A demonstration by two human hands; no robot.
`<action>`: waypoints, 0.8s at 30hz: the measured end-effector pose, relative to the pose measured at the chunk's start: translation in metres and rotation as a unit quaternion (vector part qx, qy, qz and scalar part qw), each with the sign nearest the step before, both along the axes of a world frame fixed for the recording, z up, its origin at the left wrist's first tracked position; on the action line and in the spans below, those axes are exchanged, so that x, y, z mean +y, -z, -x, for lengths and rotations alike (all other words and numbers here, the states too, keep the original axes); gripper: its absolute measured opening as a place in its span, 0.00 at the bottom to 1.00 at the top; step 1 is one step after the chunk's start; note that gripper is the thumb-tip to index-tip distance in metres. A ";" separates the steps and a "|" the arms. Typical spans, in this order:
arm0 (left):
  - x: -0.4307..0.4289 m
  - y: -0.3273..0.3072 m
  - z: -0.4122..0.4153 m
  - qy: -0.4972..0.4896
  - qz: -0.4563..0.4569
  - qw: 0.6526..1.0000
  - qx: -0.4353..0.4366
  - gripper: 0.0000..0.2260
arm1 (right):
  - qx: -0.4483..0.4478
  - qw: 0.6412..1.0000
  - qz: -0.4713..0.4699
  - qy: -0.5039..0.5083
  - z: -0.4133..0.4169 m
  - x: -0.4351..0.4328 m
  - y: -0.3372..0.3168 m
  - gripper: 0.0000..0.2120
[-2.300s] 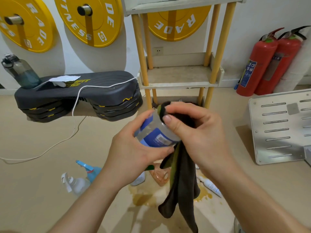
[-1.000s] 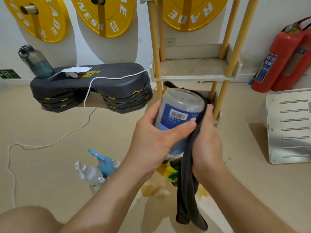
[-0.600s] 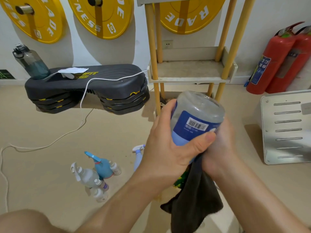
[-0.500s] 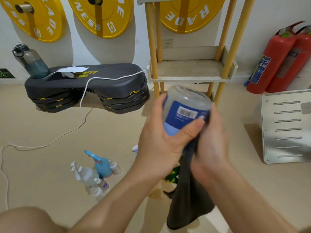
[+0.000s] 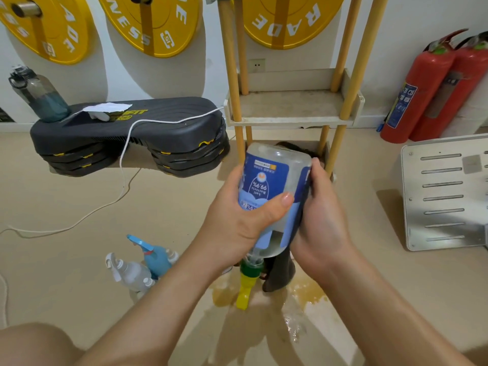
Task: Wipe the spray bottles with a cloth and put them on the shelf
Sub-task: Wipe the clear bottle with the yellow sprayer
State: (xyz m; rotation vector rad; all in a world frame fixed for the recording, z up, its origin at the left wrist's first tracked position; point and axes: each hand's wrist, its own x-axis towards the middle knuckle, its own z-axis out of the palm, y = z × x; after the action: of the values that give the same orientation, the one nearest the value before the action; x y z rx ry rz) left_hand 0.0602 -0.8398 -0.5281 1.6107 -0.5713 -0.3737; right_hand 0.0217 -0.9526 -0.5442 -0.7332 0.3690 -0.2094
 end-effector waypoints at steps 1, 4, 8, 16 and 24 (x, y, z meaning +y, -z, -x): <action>-0.001 0.000 0.001 -0.018 -0.003 1.000 -0.010 0.23 | -0.005 1.000 0.006 -0.010 0.001 0.003 0.000 0.25; -0.002 0.006 -0.008 -0.100 -0.038 0.992 -0.074 0.26 | -0.045 0.996 0.072 -0.013 0.002 0.019 0.001 0.22; 0.000 0.009 -0.007 -0.097 -0.050 0.988 -0.107 0.24 | -0.099 0.978 0.183 0.004 0.001 0.032 0.007 0.23; 0.007 0.000 -0.005 -0.023 0.066 0.997 0.033 0.22 | -0.034 0.996 0.081 -0.028 0.005 0.008 0.001 0.27; 0.007 0.006 -0.001 -0.132 -0.055 0.979 -0.147 0.30 | -0.071 0.965 0.249 -0.034 0.013 0.036 -0.003 0.28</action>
State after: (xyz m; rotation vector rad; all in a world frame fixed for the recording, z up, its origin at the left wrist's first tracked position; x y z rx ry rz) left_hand 0.0610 -0.8327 -0.5339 1.8384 -0.5567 0.0340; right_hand 0.0090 -0.9164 -0.5416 -1.2173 0.1504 -0.2930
